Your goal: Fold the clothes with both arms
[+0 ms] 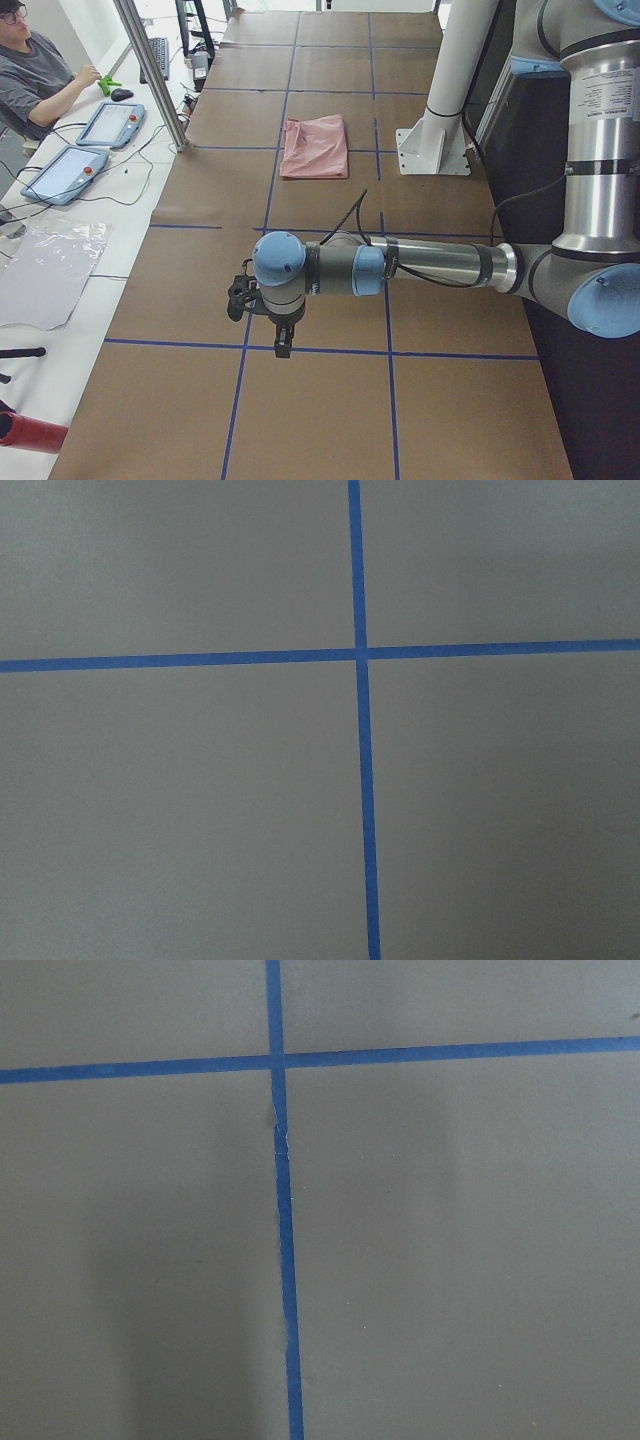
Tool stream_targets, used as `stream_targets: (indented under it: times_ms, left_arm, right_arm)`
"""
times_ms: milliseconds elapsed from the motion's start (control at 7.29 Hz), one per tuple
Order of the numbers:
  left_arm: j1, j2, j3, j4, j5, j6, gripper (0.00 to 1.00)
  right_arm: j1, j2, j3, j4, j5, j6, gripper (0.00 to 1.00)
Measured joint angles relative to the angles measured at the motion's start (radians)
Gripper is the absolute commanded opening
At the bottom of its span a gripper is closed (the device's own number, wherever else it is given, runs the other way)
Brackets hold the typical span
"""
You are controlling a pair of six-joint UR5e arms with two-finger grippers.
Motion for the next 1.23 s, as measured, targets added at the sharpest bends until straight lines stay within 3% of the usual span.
stream_targets:
  times_ms: [1234]
  left_arm:
    - [0.0,-0.004,-0.014,-0.001,-0.001,0.004,1.0]
  right_arm:
    - [-0.005,0.003,0.008,0.003,0.0,-0.002,1.0]
